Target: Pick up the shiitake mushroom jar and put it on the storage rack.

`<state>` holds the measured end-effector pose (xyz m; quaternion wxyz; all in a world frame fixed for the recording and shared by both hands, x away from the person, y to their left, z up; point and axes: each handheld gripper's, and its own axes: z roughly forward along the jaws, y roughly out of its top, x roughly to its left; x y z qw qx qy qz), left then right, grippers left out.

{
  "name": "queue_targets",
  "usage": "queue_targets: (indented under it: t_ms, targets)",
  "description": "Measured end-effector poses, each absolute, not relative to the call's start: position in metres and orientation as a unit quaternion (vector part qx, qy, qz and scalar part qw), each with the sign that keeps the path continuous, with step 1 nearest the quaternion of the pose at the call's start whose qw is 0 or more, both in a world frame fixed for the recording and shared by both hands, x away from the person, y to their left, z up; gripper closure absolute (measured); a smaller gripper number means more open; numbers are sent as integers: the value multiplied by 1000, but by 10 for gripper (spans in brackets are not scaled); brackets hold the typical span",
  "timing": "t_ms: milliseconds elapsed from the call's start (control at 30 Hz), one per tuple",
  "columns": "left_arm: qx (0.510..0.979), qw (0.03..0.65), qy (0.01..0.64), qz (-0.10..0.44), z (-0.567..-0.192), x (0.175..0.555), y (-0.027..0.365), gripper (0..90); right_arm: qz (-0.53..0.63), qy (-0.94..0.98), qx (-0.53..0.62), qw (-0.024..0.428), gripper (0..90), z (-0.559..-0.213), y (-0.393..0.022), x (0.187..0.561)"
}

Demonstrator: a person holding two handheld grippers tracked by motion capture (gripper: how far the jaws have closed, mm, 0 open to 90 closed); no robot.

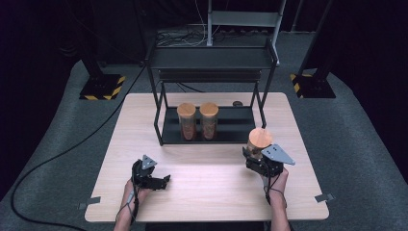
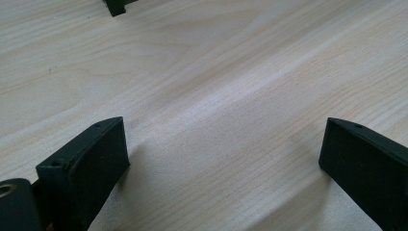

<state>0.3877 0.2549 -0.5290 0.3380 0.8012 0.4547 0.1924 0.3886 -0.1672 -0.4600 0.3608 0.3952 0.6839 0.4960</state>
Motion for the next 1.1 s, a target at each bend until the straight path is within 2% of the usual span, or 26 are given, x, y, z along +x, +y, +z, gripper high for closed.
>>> queue_targets:
  t_ms: [1100]
  targets:
    - [801, 338, 455, 192, -529, 388, 255, 25, 505, 684, 398, 345, 248, -457, -161, 417]
